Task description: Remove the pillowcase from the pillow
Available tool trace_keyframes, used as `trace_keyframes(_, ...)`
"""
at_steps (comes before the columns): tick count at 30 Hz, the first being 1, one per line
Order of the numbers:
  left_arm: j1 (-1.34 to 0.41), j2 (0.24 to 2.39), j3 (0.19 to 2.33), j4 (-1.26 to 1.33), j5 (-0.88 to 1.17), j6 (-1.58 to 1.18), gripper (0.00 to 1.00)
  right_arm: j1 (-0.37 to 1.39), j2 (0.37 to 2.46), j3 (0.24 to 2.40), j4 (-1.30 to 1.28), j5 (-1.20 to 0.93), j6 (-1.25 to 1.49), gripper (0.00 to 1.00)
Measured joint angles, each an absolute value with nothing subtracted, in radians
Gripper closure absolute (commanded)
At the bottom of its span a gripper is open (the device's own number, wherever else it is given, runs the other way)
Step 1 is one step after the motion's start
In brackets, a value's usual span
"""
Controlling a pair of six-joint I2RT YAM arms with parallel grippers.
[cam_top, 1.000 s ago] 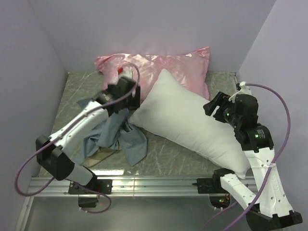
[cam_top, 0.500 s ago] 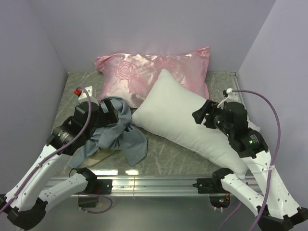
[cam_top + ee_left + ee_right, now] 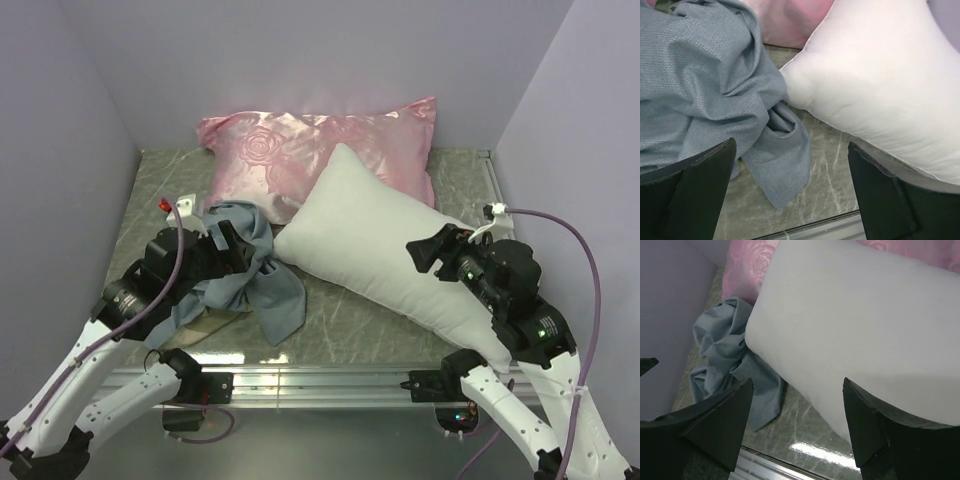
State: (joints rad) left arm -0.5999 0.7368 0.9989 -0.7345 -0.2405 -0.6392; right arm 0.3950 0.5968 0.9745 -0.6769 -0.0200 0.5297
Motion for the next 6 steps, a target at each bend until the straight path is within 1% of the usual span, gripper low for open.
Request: trace_keyframes(6,-0.600,0.663,0.958,-0.683,-0.220,-0.639,0.00,0.395,0.567,0.954,-0.678,-0.014,0.526,0.19)
